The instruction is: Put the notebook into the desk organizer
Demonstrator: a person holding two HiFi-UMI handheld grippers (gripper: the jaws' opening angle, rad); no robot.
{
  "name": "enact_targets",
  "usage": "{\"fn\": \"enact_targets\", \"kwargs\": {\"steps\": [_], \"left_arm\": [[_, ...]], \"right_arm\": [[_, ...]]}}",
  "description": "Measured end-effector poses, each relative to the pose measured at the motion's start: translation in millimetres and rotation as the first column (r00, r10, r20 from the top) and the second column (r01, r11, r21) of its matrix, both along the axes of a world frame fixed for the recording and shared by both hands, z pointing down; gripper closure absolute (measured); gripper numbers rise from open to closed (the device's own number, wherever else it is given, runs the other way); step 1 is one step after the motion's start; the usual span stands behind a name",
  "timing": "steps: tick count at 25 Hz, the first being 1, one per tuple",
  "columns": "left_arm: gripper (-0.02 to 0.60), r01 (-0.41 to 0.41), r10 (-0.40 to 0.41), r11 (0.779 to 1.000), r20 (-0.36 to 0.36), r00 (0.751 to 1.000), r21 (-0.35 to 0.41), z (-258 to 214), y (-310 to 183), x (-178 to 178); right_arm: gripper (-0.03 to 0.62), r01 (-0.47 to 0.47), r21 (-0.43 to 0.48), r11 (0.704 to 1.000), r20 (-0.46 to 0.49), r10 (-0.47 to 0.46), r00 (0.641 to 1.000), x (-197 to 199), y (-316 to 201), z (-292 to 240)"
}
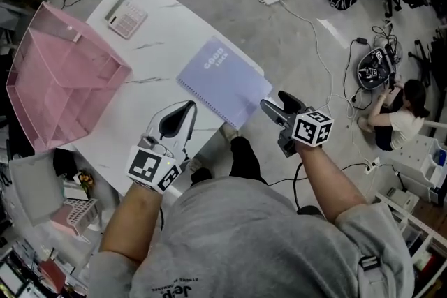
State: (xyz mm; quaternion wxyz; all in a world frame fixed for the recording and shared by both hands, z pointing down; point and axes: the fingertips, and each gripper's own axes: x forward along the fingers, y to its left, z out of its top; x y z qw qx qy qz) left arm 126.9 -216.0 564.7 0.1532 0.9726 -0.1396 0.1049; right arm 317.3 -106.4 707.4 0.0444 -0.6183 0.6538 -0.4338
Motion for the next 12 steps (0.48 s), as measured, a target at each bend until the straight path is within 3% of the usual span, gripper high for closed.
{"fn": "enact_targets", "kwargs": {"steps": [6, 12], "left_arm": [[0.526, -0.023, 0.024, 1.000, 0.026, 0.999, -0.021, 17, 9, 10], [0.526, -0.028, 0.030, 0.999, 0.045, 0.999, -0.039, 25, 17, 5]], "right_arm": [[0.227, -0.009, -0.036, 0.999, 0.164, 0.015, 0.986, -18, -4, 40], [0.227, -0.040, -0.060, 0.997, 0.330, 0.057, 0.942, -30, -16, 60]]}}
